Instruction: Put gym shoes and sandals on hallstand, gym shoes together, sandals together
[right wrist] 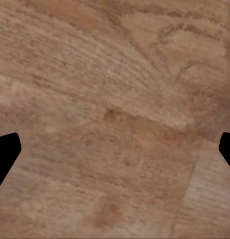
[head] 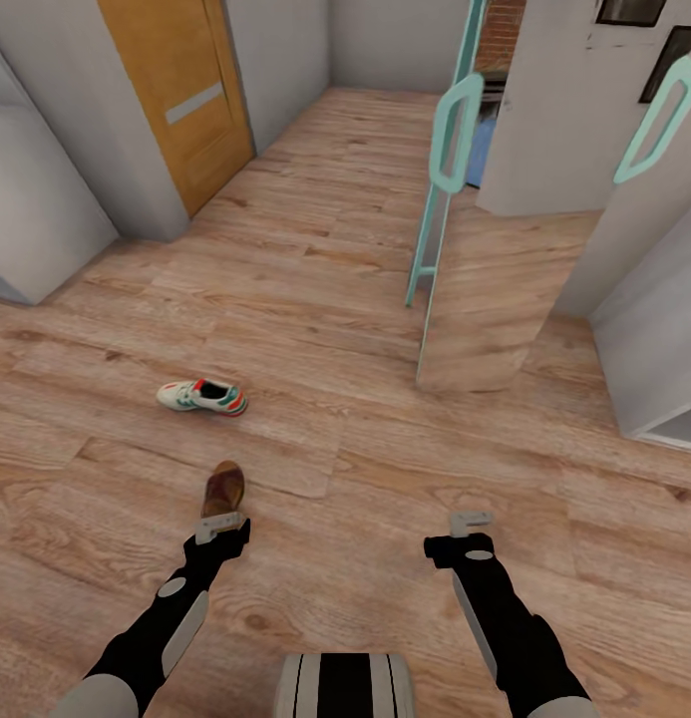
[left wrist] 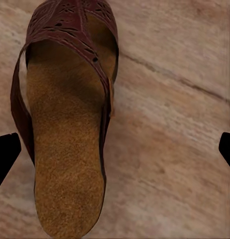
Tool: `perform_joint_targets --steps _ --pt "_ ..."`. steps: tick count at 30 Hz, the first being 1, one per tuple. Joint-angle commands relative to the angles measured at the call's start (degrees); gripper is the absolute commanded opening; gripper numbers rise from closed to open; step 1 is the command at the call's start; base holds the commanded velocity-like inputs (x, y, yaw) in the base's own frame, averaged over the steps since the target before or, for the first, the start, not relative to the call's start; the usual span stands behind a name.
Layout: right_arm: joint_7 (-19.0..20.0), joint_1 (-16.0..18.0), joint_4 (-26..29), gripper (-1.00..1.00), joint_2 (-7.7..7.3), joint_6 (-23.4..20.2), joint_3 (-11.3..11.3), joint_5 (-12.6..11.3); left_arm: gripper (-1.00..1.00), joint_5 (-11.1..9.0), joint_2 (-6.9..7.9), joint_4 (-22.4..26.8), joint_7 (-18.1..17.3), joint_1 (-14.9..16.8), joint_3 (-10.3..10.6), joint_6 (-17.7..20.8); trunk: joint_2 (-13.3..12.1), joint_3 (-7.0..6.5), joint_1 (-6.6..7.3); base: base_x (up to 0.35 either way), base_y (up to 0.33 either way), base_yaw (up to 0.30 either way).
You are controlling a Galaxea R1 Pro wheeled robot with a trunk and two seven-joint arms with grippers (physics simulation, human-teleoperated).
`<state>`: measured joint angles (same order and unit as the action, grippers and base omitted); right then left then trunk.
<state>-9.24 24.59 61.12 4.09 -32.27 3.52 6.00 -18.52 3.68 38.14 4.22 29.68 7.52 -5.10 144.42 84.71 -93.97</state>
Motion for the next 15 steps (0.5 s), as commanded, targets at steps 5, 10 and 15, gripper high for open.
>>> perform_joint_targets --steps 5,10,15 --pt "0.0 0.0 0.1 1.0 0.02 -0.4 0.1 0.6 1.0 -0.6 0.1 0.0 0.4 0.0 0.5 -0.3 0.0 0.03 0.0 0.025 -0.045 0.0" --pt "0.0 0.0 0.1 1.0 -0.01 -0.4 0.1 0.6 1.0 -0.6 0.1 0.0 0.4 0.0 0.5 -0.3 0.0 0.04 0.0 0.005 -0.008 0.0" --pt "0.0 0.0 0.0 1.0 0.03 -0.6 0.1 0.6 1.0 -0.6 0.1 0.0 0.4 0.0 0.4 -0.3 0.0 0.53 -0.02 0.001 -0.001 0.056"
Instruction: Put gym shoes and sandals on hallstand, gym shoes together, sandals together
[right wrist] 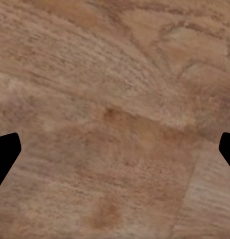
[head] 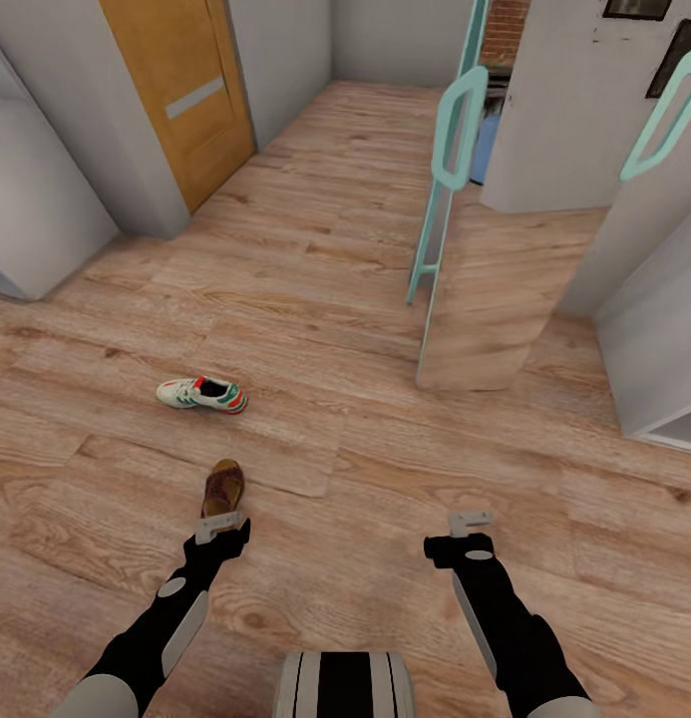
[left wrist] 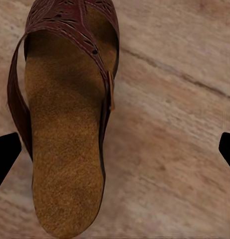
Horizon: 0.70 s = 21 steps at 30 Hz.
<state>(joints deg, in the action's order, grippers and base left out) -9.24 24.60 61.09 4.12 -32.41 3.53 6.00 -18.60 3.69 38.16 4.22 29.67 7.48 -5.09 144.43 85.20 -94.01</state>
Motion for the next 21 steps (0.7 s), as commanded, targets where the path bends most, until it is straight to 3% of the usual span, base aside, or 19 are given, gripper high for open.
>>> perform_joint_targets --steps 1,4,9,18,21 --pt "0.0 0.0 0.1 1.0 0.0 -0.5 0.1 0.6 1.0 -0.5 0.09 0.0 0.4 0.0 0.5 -0.3 0.0 0.34 -0.01 0.0 0.0 0.124" --pt "0.0 0.0 0.1 1.0 -0.01 -0.5 0.1 0.6 1.0 -0.6 0.09 0.0 0.4 0.0 0.5 -0.3 0.1 1.24 -0.09 0.0 0.0 0.153" --pt "0.0 0.0 0.1 1.0 -0.02 -0.5 0.1 0.6 1.0 -0.5 0.09 0.0 0.4 0.0 0.4 -0.3 0.1 1.55 -0.09 0.0 0.0 0.147" --pt "0.0 0.0 0.1 1.0 -0.02 -0.5 0.1 0.6 1.0 -0.5 0.09 0.0 0.4 0.0 0.4 -0.3 0.1 1.65 -0.09 0.0 0.0 0.025" --pt "0.0 0.0 0.1 1.0 -0.04 -0.5 0.1 0.6 1.0 -0.5 0.1 0.0 0.4 0.0 0.4 -0.3 0.1 2.51 -0.17 0.0 0.0 0.001"
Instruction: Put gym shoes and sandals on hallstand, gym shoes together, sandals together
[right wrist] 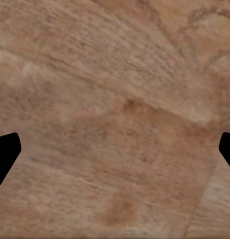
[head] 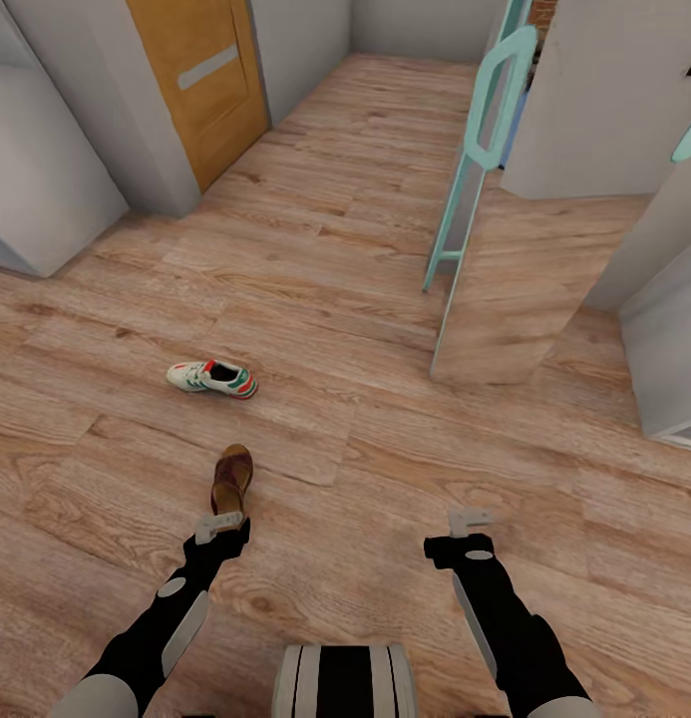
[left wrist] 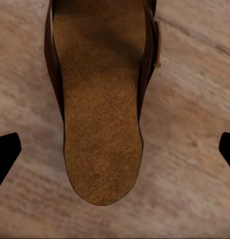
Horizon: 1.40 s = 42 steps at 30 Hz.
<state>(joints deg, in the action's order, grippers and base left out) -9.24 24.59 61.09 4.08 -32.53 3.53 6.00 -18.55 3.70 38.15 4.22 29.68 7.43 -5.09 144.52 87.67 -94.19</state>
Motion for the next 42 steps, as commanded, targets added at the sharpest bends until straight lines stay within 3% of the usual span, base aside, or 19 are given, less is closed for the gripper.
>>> perform_joint_targets --steps 1,7,13,15,21,28,31,37,42 --pt "0.0 0.0 0.1 1.0 -0.01 -0.4 0.1 0.6 1.0 -0.5 0.09 0.0 0.4 0.0 0.5 -0.3 0.0 0.34 -0.01 0.0 0.0 0.0" --pt "0.0 0.0 0.1 1.0 0.01 -0.4 0.1 0.6 1.0 -0.5 0.09 0.0 0.4 0.0 0.5 -0.3 0.1 2.19 -0.17 0.0 0.0 0.0" --pt "0.0 0.0 0.6 1.0 -0.02 -0.3 0.2 0.6 1.0 -0.5 0.16 0.0 0.4 0.0 0.5 -0.3 0.1 2.37 -0.17 0.0 0.0 0.0" --pt "0.0 0.0 1.8 1.0 0.01 -0.1 0.3 0.7 1.0 -0.5 0.17 0.0 0.4 0.0 0.4 -0.3 0.1 2.38 -0.17 0.0 0.0 0.0" --pt "0.1 0.0 12.7 1.0 0.09 0.0 0.5 0.6 1.0 -0.5 0.17 0.0 0.4 0.0 0.4 -0.3 0.1 2.38 -0.17 0.0 0.0 0.0" --pt "0.2 0.0 15.9 1.0 0.13 0.0 0.4 0.5 1.0 -0.5 0.17 0.0 0.4 0.0 0.4 -0.3 0.1 2.4 -0.17 0.0 0.0 0.0" --pt "0.1 0.0 16.0 1.0 0.13 0.0 0.4 -0.2 1.0 -0.5 0.17 0.0 0.4 0.0 0.4 -0.3 0.1 2.98 -0.22 0.0 0.0 0.0" --pt "0.0 0.0 16.2 1.0 0.14 0.0 0.4 -5.5 1.0 -0.5 0.17 0.0 0.4 0.0 0.5 -0.3 0.2 4.79 -0.38 0.0 0.0 0.0" --pt "-0.1 0.0 16.2 1.0 0.09 -0.1 0.3 -6.4 1.0 -0.5 0.17 0.0 0.4 0.0 0.4 -0.3 0.3 6.36 -0.5 0.0 0.0 0.0"
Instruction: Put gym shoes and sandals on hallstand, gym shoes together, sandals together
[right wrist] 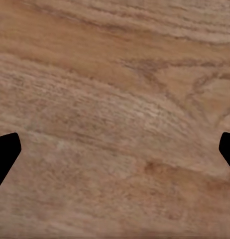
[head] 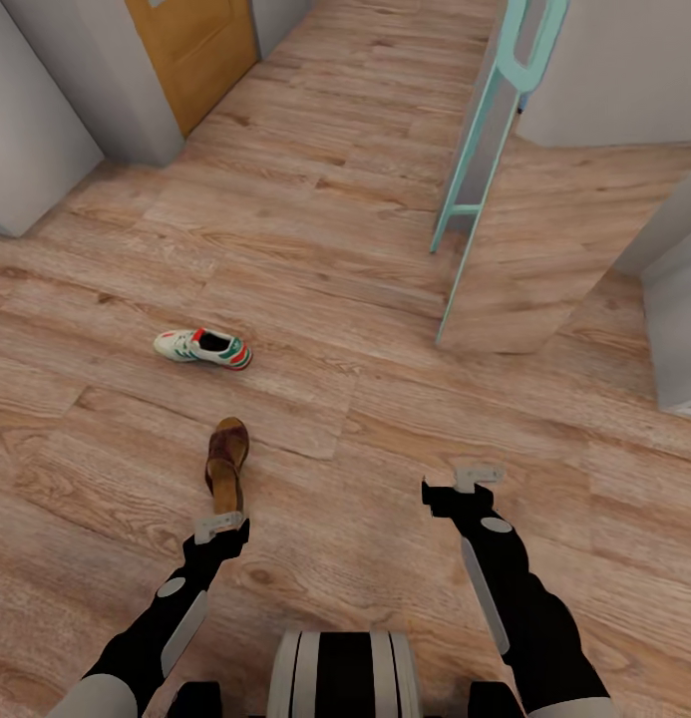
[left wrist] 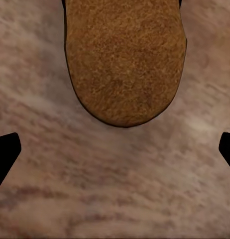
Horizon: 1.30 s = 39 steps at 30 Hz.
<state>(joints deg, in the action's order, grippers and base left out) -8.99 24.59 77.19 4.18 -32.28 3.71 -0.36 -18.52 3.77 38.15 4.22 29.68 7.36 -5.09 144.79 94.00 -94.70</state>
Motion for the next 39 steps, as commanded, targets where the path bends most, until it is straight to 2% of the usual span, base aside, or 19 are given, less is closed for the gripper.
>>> perform_joint_targets --steps 1,6,13,20,39 --pt "-0.3 0.0 0.1 1.0 -0.02 -0.3 0.1 -0.1 1.0 -0.5 0.09 0.0 0.4 0.0 0.5 -0.3 0.0 0.34 -0.02 0.0 0.0 0.0" --pt "-0.3 0.0 0.1 1.0 -0.04 -0.3 0.1 -0.2 1.0 -0.5 0.09 0.0 0.4 0.0 0.5 -0.3 0.0 0.75 -0.04 0.0 0.0 0.0" --pt "-0.3 0.0 0.1 1.0 -0.05 -0.3 0.1 -0.2 1.0 -0.5 0.09 0.0 0.4 0.0 0.5 -0.3 0.0 0.77 -0.04 0.019 0.0 0.0" --pt "-0.3 0.0 0.1 1.0 -0.05 -0.3 0.1 -0.2 1.0 -0.5 0.09 0.1 0.4 0.0 0.5 -0.3 0.0 0.78 -0.04 0.2 0.0 0.0" --pt "-0.3 0.0 0.1 1.0 -0.05 -0.3 0.1 -0.2 1.0 -0.5 0.09 0.1 0.4 0.0 0.5 -0.3 0.0 0.78 -0.04 0.022 0.0 0.0"
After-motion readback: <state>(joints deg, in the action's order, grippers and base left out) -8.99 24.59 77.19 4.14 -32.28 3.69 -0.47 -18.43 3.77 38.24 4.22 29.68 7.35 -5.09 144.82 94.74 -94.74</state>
